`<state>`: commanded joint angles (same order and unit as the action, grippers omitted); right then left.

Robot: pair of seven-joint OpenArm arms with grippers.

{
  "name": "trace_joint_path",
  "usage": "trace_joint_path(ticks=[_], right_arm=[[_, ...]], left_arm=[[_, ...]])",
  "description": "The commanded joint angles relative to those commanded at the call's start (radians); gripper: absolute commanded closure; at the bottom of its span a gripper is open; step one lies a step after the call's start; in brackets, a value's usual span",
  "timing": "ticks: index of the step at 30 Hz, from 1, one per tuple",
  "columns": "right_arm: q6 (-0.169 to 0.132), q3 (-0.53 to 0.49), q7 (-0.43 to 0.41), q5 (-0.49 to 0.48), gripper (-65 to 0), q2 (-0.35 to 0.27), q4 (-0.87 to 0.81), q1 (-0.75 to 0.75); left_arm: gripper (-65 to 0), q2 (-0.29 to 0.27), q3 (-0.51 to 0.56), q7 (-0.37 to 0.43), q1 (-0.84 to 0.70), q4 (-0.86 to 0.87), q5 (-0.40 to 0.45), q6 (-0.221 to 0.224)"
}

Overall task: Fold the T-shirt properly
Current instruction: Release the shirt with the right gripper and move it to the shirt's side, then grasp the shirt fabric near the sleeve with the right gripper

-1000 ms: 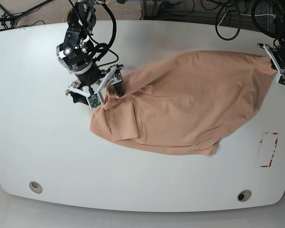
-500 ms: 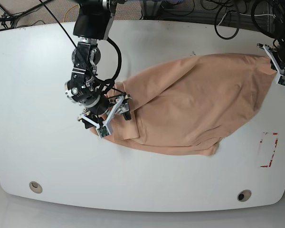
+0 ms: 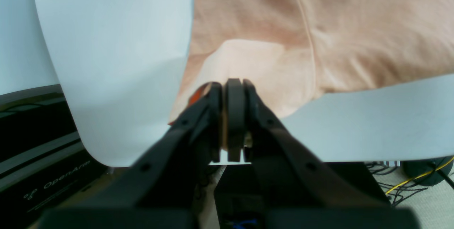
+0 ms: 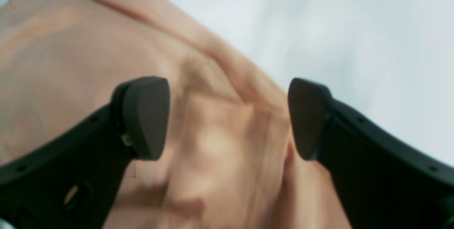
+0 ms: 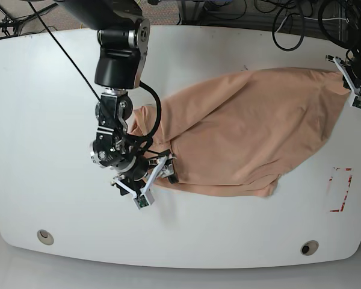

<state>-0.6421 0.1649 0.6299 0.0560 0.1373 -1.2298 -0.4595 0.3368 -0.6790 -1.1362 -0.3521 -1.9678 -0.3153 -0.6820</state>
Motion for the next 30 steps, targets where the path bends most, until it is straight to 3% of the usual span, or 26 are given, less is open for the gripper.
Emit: trace_joint_path(ticks=[6,14,22,30], right_arm=[[0.003,-0.1,-0.04,0.0,-48.7,0.0,0.157,-0.072],[0.005,-0.1,-0.161,0.011,-48.7,-0.002,0.334,-0.117],[0.006,-0.104,-0.255,0.011,-48.7,-0.046,0.465,-0.158],[0.006,-0.104,-0.278,0.011,-48.7,-0.077,0.499,-0.163]], left_arm=[[0.0,0.0,0.002,0.0,0.0,0.0,0.0,0.0],[0.0,0.0,-0.002,0.0,0.0,0.0,0.0,0.0],[0.0,0.0,-0.002,0.0,0.0,0.0,0.0,0.0],[0.0,0.0,0.002,0.0,0.0,0.0,0.0,0.0]])
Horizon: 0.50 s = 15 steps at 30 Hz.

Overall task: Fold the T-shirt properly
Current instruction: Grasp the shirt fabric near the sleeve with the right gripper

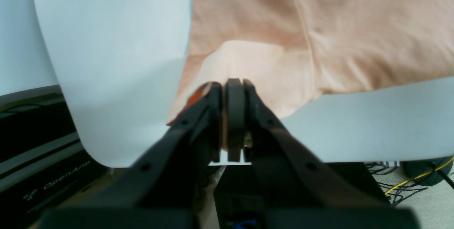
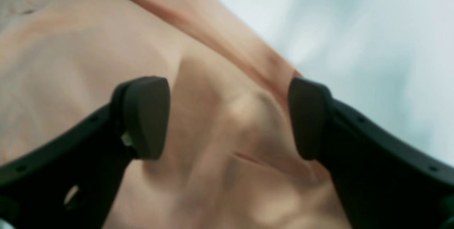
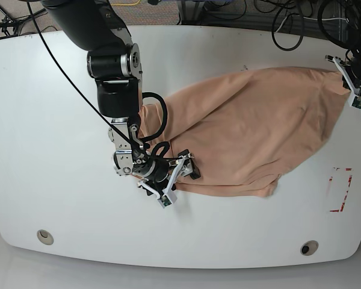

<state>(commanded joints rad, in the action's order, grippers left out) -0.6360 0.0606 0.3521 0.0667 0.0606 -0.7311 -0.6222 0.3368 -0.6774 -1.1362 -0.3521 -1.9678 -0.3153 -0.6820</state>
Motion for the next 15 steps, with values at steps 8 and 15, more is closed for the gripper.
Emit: trace_joint_path(ticks=[8,15], right_arm=[[0.0,0.0,0.005,0.0,-48.7,0.003,-0.002,0.04],[0.0,0.0,0.008,0.0,-40.1,0.031,-0.005,0.055]], left_arm=[[0.0,0.0,0.0,0.0,0.02,0.0,0.0,0.0],[0.0,0.0,0.0,-0.002,0.035,0.0,0.002,0.0]])
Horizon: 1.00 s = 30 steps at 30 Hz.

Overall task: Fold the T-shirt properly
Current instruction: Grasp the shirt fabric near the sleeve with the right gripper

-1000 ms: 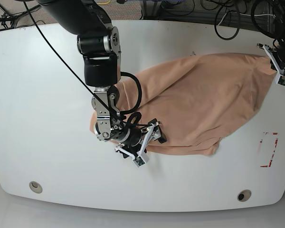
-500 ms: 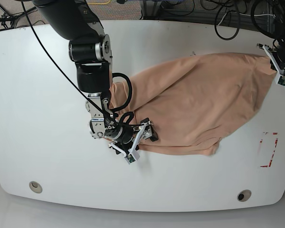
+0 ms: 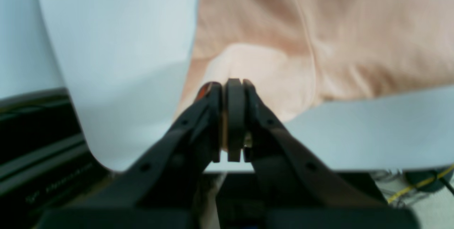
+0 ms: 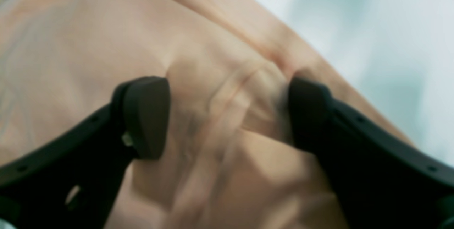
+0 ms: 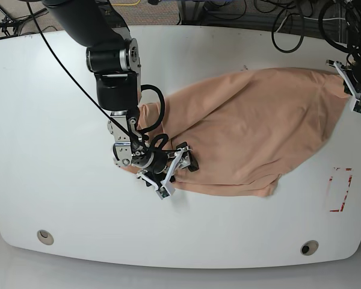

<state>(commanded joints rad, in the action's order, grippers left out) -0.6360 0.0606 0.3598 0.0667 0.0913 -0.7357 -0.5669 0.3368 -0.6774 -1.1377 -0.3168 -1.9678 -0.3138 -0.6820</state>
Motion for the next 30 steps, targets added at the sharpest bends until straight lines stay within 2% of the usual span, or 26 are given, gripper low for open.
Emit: trace_joint_path(ticks=[2,6,30], right_arm=[[0.0,0.0,0.0,0.0,-35.7,0.009,0.0,0.0],[0.0,0.0,0.0,0.0,-32.3,0.014,0.0,0.0],[0.0,0.0,0.0,-0.009,-32.0,0.017,-0.043,0.002]], left_arm=[[0.0,0.0,0.0,0.0,0.0,0.0,0.0,0.0],[0.0,0.0,0.0,0.0,0.0,0.0,0.0,0.0],[0.0,0.002,0.002,0.0,0.0,0.0,0.0,0.0]])
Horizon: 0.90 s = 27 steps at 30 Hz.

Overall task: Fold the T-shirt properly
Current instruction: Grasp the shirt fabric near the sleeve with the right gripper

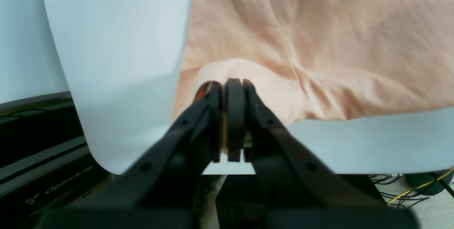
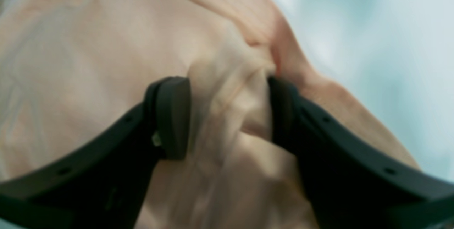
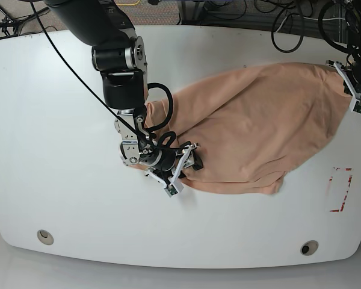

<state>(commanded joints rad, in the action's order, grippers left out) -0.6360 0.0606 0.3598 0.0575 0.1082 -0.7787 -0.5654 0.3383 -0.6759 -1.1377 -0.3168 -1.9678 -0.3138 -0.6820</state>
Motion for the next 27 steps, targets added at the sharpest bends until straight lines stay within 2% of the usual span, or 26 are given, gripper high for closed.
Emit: trace_joint_path(ticks=[10,27], right_arm=[[0.0,0.0,0.051,0.0,-32.3,0.002,-0.106,0.038],[0.0,0.0,0.049,0.008,-32.2,-0.002,-0.106,0.046]], left_arm=[[0.0,0.0,0.0,0.0,0.0,0.002,0.0,0.0],[0.0,0.0,0.0,0.0,0.0,0.002,0.0,0.0]])
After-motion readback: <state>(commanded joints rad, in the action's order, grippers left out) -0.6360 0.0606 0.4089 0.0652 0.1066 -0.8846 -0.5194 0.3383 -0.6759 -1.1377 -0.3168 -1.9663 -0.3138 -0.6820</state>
